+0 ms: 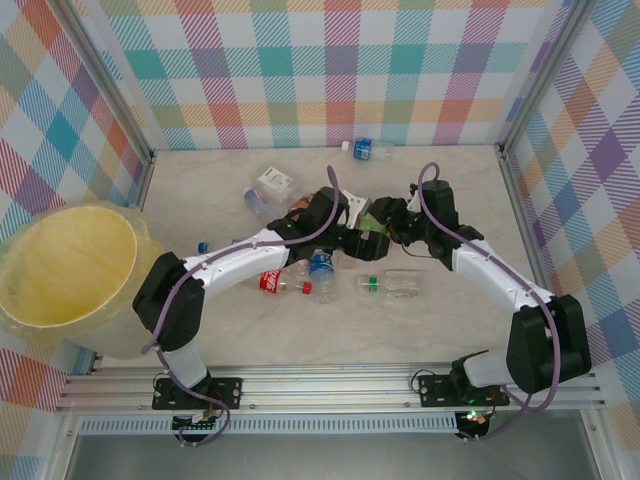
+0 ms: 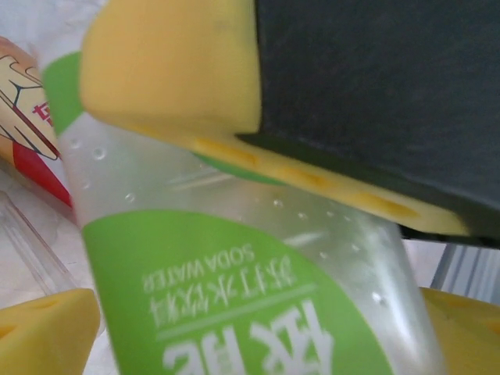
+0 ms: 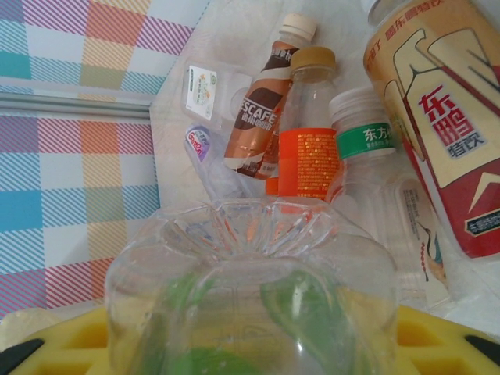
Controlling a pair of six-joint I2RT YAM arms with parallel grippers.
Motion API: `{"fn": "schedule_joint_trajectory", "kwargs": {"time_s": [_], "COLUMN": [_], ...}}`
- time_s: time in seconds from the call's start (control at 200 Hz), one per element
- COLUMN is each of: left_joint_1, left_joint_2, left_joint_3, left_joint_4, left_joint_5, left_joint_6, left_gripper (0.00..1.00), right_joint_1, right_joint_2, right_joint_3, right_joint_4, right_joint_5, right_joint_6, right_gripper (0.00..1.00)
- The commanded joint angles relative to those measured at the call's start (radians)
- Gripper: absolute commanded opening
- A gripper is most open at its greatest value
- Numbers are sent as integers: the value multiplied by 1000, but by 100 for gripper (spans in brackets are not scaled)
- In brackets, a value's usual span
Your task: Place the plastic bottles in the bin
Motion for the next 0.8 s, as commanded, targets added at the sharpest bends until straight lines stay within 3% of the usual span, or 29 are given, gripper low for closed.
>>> {"fn": "schedule_joint_trajectory", "kwargs": {"time_s": [0.0,0.22,0.65,0.7,0.795], "left_joint_1": [-8,-8,-5,-3,3], "left_joint_2": [13,0,-50,-63,-90], "left_joint_3": [33,10,-57,-70,-91], "left_joint_4": [-5,41,67,70,66], "left_joint_5": [-34,-47,-131,-146,-171], "left_joint_6": [-8,-27,-36,-36,-37], "left_gripper": [92,65,62,62,62], "right_joint_1": [9,9,-10,-15,-24], "right_joint_2": [8,2,-58,-77,-114], "right_joint_3": [33,55,111,110,98], "right_joint_4": [35,24,-52,-68,-113], "right_joint_5": [-31,-61,-23,5,85], "right_joint_6": [28,46,31,22,-7], "right_gripper": [49,59,91,99,100]}}
